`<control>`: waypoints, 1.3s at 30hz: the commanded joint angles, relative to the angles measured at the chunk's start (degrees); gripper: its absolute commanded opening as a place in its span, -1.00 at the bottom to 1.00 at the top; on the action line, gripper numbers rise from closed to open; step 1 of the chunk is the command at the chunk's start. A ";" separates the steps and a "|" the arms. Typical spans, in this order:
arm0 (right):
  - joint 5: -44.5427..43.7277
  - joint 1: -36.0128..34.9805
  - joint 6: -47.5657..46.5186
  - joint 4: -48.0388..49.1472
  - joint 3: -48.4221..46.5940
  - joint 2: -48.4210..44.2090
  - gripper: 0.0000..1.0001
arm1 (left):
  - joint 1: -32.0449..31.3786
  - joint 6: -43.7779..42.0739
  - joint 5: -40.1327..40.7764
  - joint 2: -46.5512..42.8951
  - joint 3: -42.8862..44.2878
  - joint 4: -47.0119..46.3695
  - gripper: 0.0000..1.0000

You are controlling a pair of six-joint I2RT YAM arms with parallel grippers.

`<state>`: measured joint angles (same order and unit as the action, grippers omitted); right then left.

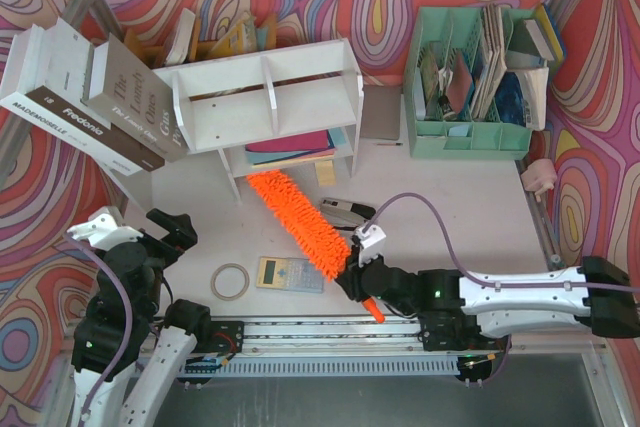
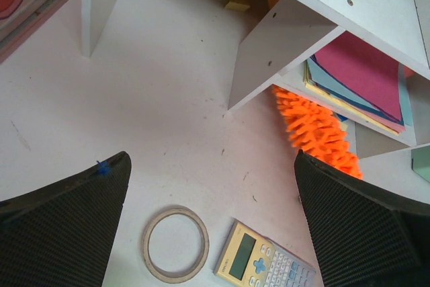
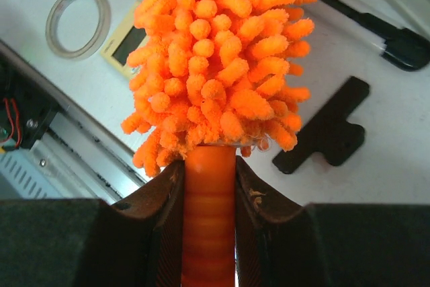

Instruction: Dust the bookshelf with a duster

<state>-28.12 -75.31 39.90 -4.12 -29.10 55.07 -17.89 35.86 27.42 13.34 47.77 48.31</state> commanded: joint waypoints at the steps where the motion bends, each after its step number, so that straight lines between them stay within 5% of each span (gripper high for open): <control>1: 3.67 0.04 -6.11 10.14 -1.48 2.16 -1.00 | 0.40 0.44 0.15 -0.69 -0.66 -0.33 0.97; 9: -1.87 0.03 -2.53 5.12 -0.87 -0.66 -1.00 | 0.40 0.46 0.09 -0.76 -0.70 -0.30 0.97; 17: -16.76 0.01 19.22 -14.64 -0.56 -6.26 -1.00 | 0.40 0.46 -0.01 -0.69 -0.75 -0.28 0.97; 25: -18.87 0.04 24.66 -20.04 -1.57 -5.36 -1.00 | 0.40 0.53 -0.02 -0.69 -0.75 -0.33 0.97; 31: -14.80 0.07 15.54 -11.56 -0.43 -4.93 -1.00 | 0.41 0.45 -0.01 -0.69 -0.75 -0.33 0.97; 39: 1.17 0.06 -3.49 10.67 1.45 -2.02 -1.00 | 0.40 0.53 0.02 -0.78 -0.71 -0.33 0.97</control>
<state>-34.00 -75.31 47.46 -8.49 -27.53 51.24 -17.89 35.88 27.42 13.34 47.77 48.31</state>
